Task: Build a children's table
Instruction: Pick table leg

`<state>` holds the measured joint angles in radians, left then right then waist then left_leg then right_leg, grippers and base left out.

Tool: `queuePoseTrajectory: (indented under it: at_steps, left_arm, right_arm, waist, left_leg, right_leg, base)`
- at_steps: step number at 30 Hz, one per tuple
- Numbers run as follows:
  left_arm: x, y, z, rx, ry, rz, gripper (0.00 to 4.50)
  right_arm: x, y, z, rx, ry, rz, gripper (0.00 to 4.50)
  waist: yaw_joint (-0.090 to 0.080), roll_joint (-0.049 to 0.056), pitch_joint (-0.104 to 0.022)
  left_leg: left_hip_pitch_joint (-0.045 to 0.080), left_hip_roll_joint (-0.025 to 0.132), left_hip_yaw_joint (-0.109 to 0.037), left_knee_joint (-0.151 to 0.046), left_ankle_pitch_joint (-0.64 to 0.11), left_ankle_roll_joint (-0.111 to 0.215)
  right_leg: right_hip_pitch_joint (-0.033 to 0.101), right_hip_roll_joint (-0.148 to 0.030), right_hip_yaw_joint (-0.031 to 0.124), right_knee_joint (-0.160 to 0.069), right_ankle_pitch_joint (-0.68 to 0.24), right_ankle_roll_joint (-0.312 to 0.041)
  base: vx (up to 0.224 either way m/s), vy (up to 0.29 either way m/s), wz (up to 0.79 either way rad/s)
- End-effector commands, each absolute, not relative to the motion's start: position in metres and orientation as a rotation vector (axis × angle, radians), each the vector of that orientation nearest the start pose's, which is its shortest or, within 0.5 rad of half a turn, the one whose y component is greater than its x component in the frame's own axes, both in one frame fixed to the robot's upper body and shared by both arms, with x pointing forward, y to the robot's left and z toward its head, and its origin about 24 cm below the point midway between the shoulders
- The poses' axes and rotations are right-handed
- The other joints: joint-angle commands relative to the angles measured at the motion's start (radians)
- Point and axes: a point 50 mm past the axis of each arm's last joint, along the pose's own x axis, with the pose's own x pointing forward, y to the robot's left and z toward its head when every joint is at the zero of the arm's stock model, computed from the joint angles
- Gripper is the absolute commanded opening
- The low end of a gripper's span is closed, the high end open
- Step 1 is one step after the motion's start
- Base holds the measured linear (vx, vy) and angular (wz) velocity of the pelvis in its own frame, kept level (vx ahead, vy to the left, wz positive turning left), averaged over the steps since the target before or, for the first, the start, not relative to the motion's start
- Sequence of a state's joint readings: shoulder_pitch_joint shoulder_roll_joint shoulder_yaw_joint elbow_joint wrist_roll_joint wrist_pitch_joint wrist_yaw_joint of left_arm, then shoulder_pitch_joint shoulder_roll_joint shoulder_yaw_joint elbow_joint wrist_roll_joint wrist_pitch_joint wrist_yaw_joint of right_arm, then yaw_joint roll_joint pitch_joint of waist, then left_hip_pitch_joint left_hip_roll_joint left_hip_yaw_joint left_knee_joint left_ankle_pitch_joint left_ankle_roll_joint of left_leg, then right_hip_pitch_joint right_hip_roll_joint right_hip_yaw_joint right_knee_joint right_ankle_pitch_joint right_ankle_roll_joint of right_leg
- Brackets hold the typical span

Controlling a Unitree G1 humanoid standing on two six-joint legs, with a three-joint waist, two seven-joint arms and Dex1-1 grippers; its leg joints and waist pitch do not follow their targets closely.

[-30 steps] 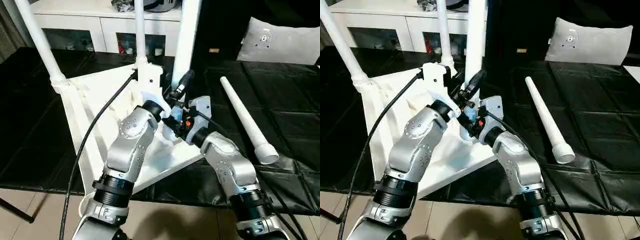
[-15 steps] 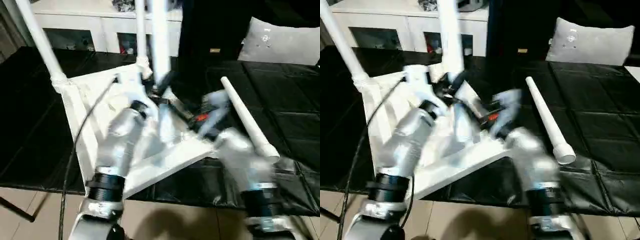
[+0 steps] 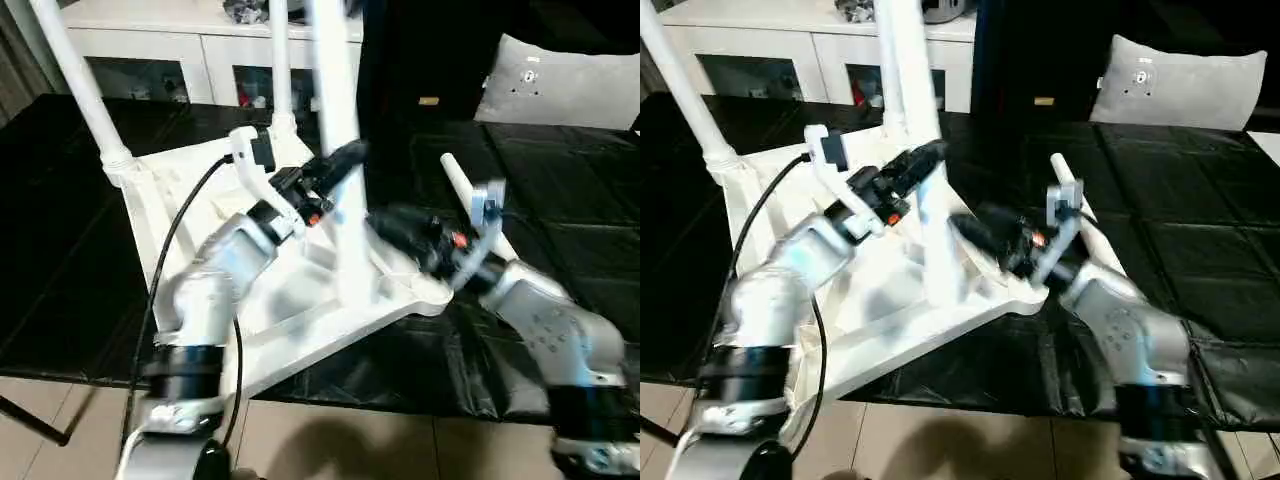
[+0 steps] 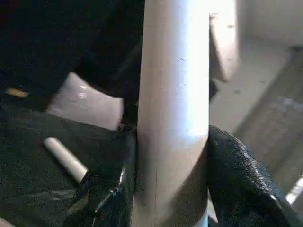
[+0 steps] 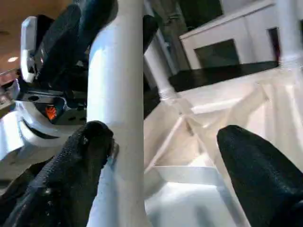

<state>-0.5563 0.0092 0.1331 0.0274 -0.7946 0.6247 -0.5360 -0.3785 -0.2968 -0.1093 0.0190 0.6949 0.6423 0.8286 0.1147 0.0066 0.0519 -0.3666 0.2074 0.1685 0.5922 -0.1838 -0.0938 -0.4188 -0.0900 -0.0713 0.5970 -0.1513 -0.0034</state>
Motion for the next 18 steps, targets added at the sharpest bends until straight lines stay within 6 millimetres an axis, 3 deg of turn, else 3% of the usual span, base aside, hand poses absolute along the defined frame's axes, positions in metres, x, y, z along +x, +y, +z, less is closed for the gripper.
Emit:
queuePoseTrajectory:
  at_steps: [1,18]
  left_arm:
    - [0.308,0.081,0.177,-0.739,-0.111,-1.057,1.80]
    - [0.294,0.071,0.180,-0.554,-0.131,-1.169,1.80]
  right_arm:
    - [0.289,-0.145,0.122,0.468,0.105,1.073,3.92]
    - [0.273,-0.135,0.121,0.385,0.166,1.260,3.92]
  waist:
    - [0.006,-0.015,-0.070]
    - [0.012,-0.018,-0.069]
  left_leg:
    - [-0.001,0.005,0.009,-0.062,-0.156,0.045]
    - [-0.004,0.007,0.006,-0.065,-0.154,0.026]
  right_leg:
    - [0.064,-0.037,0.029,-0.070,-0.317,-0.150]
    - [0.063,-0.039,0.032,-0.073,-0.340,-0.111]
  base:
    - [0.000,0.000,0.00]
    - [0.000,0.000,0.00]
